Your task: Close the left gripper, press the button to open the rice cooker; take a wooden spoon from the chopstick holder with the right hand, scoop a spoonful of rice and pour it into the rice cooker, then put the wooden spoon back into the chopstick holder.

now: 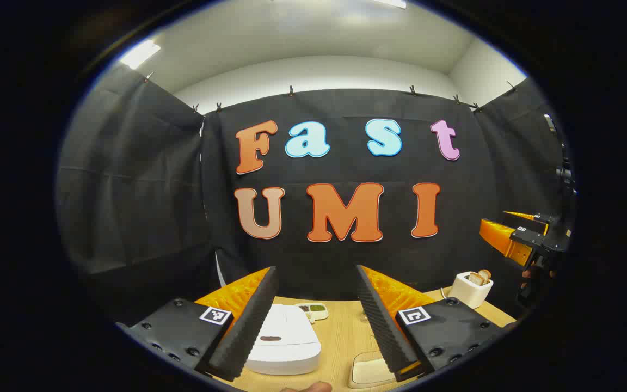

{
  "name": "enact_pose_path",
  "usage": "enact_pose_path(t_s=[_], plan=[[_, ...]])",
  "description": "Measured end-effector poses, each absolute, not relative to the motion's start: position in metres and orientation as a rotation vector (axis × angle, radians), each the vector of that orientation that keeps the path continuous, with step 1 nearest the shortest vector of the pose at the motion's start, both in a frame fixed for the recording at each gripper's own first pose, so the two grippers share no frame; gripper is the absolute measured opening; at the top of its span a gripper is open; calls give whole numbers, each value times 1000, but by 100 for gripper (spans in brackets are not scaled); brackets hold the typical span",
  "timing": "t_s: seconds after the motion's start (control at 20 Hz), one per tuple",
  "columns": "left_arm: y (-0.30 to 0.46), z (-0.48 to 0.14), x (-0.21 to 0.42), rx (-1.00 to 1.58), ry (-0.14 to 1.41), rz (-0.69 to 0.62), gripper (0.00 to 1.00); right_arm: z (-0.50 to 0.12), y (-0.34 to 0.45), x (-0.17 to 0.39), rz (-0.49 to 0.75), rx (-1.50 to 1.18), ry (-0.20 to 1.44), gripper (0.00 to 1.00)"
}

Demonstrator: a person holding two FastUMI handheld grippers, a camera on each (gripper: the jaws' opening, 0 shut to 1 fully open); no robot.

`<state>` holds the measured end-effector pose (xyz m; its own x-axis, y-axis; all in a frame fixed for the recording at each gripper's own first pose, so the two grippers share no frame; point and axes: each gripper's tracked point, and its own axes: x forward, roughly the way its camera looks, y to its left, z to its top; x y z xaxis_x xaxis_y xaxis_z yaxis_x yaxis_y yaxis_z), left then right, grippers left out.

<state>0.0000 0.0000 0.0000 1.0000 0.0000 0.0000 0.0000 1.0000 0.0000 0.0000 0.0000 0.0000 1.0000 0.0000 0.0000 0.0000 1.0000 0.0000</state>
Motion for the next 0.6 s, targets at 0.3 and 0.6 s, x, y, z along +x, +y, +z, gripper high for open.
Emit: enact_pose_path(t_s=[0.3,0.6], plan=[[5,-1,-1,5,0,1,97,0,-1,-2,-6,10,9,95],[7,-4,0,-4,13,-2,96,0,-2,-4,-15,2,18,97]])
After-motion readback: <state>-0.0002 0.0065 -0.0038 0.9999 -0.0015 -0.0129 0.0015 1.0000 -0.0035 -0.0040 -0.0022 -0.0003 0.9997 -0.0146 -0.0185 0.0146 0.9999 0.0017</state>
